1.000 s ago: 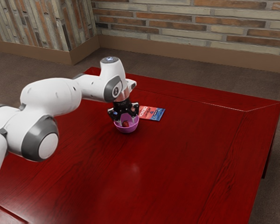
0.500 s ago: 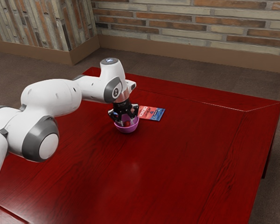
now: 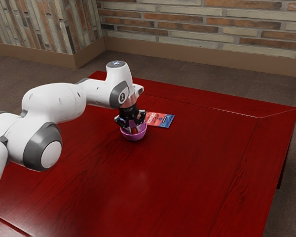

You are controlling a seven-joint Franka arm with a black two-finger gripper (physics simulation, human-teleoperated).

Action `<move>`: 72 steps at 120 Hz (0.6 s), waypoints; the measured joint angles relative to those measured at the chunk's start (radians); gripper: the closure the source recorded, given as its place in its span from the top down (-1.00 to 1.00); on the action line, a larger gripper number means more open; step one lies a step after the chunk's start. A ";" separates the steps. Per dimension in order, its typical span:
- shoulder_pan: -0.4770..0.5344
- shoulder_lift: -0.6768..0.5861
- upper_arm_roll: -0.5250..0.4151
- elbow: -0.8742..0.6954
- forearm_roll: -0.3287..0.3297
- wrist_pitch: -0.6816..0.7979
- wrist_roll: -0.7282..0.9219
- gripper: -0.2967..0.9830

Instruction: Take strawberry from the bowl

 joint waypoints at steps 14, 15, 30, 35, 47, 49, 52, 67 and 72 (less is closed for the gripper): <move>-0.001 -0.004 0.001 0.000 0.005 -0.001 -0.007 -0.51; -0.002 -0.005 0.001 0.000 0.006 -0.002 -0.008 -0.51; -0.003 -0.026 0.001 -0.005 0.014 -0.004 -0.015 -0.54; -0.004 -0.033 0.001 -0.005 0.016 -0.005 -0.017 -0.55; -0.029 -0.082 0.019 -0.051 0.019 -0.008 -0.022 -0.56; -0.039 -0.093 0.029 -0.061 0.019 -0.008 -0.023 -0.56; -0.053 -0.110 0.040 -0.077 0.020 -0.008 -0.025 -0.57; -0.125 -0.200 0.076 -0.143 0.021 -0.011 -0.031 -0.58; -0.161 -0.225 0.088 -0.164 0.022 -0.012 -0.032 -0.59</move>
